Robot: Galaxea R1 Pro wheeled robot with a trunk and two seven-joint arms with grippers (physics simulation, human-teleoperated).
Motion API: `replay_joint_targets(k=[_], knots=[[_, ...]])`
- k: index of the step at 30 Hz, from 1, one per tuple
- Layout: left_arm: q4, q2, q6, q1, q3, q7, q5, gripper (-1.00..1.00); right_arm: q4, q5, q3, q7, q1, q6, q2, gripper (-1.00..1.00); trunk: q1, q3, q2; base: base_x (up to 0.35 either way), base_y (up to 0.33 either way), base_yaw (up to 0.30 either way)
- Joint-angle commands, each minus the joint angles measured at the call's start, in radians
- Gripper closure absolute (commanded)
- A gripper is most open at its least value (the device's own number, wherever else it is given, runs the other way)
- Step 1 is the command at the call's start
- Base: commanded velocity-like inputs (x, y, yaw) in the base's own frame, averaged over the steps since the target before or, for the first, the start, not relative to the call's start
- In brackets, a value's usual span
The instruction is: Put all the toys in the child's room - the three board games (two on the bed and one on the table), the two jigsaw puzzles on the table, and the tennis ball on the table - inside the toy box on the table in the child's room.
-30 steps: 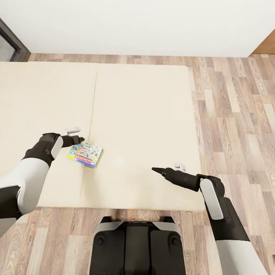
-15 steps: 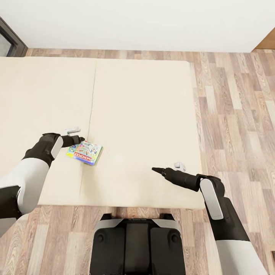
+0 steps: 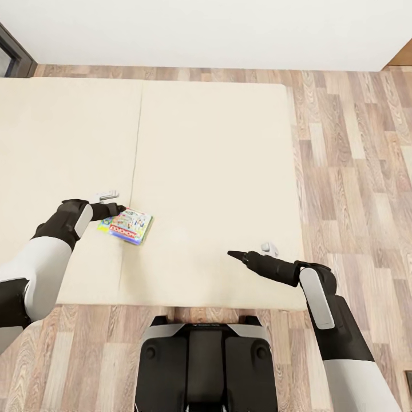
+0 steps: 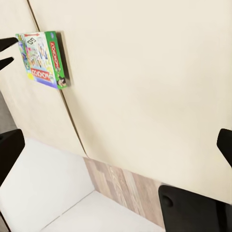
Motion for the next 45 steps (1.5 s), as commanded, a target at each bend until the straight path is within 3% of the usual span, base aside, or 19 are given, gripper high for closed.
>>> replay_joint_targets(k=[1,15,30,38,45], knots=[[-0.001,0.001,0.006,0.000,0.005,-0.005,0.003,-1.00,0.000,0.008,-0.001,0.010,0.000,0.004,0.000,-1.00,0.001,-0.003,-0.002,0.000,0.000,0.000],[-0.001,0.049,0.005,0.000,0.006,-0.101,0.004,-1.00,-0.001,0.009,-0.002,0.010,0.000,0.004,0.000,-1.00,0.001,-0.025,-0.002,0.000,0.000,0.000],[-0.002,0.061,0.005,0.000,0.006,-0.142,0.005,-1.00,-0.001,0.010,-0.003,0.008,0.000,-0.004,0.000,-1.00,0.001,-0.028,-0.002,0.000,0.000,0.000],[-0.001,0.078,0.008,-0.001,0.007,-0.234,0.005,-1.00,0.000,0.010,-0.007,0.006,0.003,-0.008,0.000,-1.00,0.001,-0.029,-0.002,0.000,0.000,0.000],[-0.002,0.086,0.008,-0.001,0.007,-0.277,0.004,-1.00,0.000,0.010,-0.018,0.001,0.004,-0.006,0.000,-1.00,0.001,-0.029,-0.002,0.000,0.000,0.000]])
